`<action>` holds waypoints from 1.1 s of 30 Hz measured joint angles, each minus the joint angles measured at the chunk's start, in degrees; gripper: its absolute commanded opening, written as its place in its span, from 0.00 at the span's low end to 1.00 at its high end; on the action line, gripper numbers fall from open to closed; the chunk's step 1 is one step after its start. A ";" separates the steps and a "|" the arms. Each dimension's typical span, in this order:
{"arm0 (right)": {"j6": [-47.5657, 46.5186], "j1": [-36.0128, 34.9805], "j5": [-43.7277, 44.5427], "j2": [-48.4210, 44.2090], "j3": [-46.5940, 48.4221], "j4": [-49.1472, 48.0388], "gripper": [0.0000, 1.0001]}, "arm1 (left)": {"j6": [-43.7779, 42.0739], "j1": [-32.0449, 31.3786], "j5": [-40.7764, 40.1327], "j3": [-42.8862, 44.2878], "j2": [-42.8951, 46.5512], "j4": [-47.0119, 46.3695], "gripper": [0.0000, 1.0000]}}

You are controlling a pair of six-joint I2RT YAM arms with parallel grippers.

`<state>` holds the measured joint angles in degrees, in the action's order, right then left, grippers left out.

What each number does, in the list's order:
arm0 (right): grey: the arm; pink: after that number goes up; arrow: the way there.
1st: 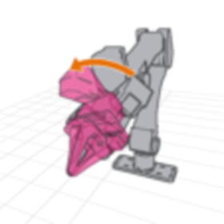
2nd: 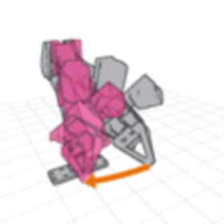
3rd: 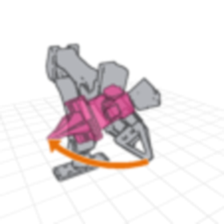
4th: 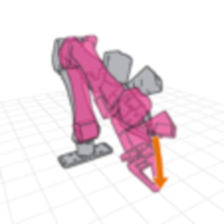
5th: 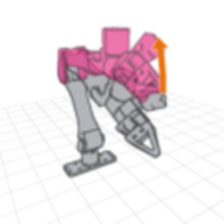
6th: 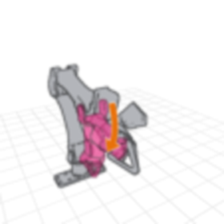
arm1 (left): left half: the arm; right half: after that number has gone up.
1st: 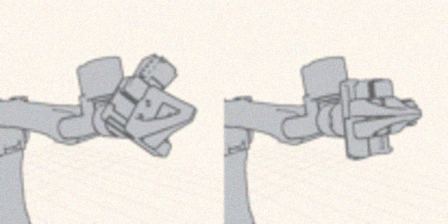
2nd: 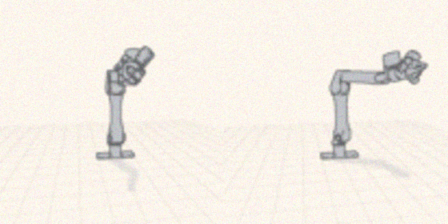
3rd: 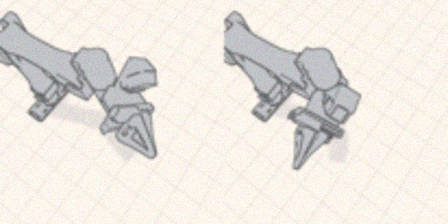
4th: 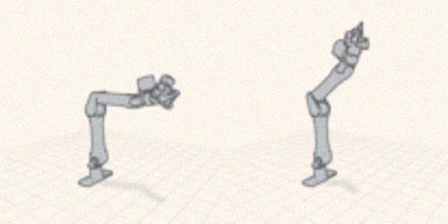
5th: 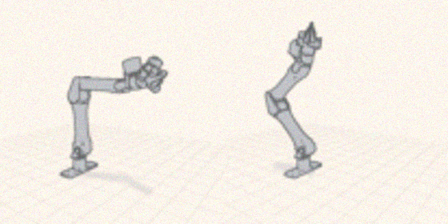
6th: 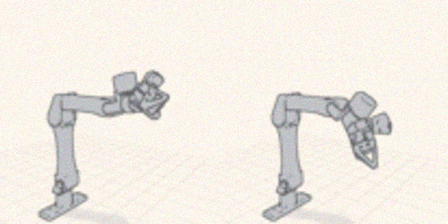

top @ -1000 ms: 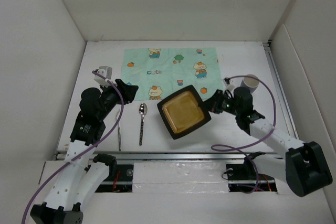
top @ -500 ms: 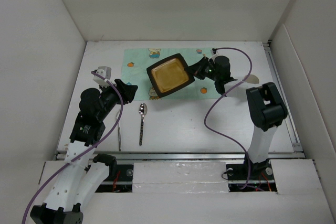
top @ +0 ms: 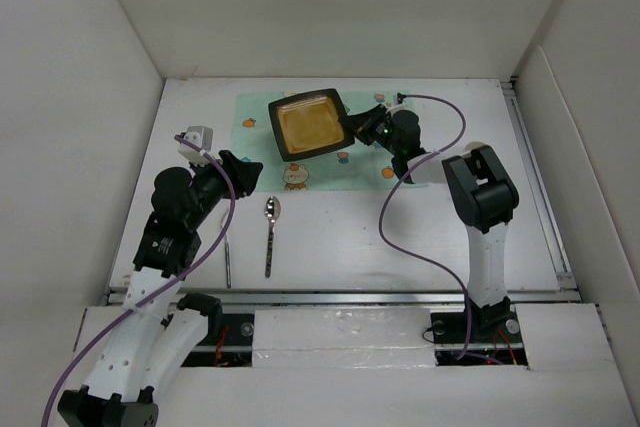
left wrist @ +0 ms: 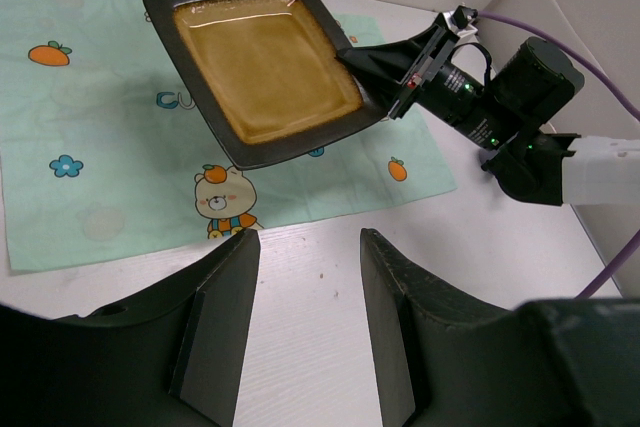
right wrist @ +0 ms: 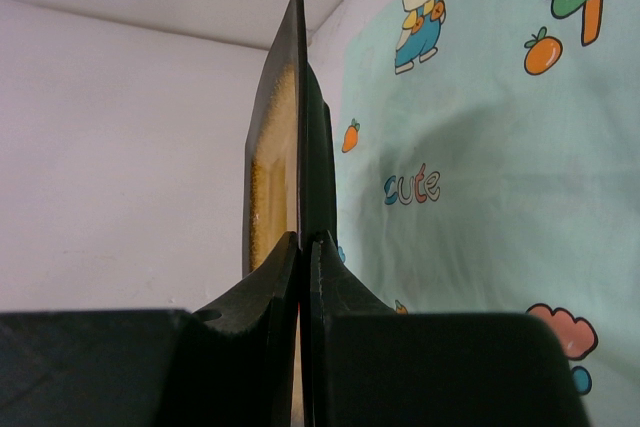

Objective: Set the dinner table for one person

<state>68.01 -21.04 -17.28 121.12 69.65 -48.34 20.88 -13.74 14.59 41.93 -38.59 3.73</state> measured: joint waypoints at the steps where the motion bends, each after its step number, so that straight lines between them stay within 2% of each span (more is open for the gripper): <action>1: 0.35 -0.04 0.42 0.39 0.00 -0.68 0.00 | 0.00 0.00 0.02 0.00 -0.07 0.00 0.42; 9: 1.70 -0.04 3.78 4.94 -0.42 -6.21 0.00 | 0.00 0.00 0.22 0.00 -0.92 -0.02 0.42; 33: 4.96 -0.07 12.09 11.39 -4.39 -12.52 0.00 | 0.00 0.00 0.42 0.00 -1.64 -0.09 0.42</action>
<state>72.97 -21.10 -5.19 132.51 65.25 -60.86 20.88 -13.74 15.00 41.93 -40.23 3.64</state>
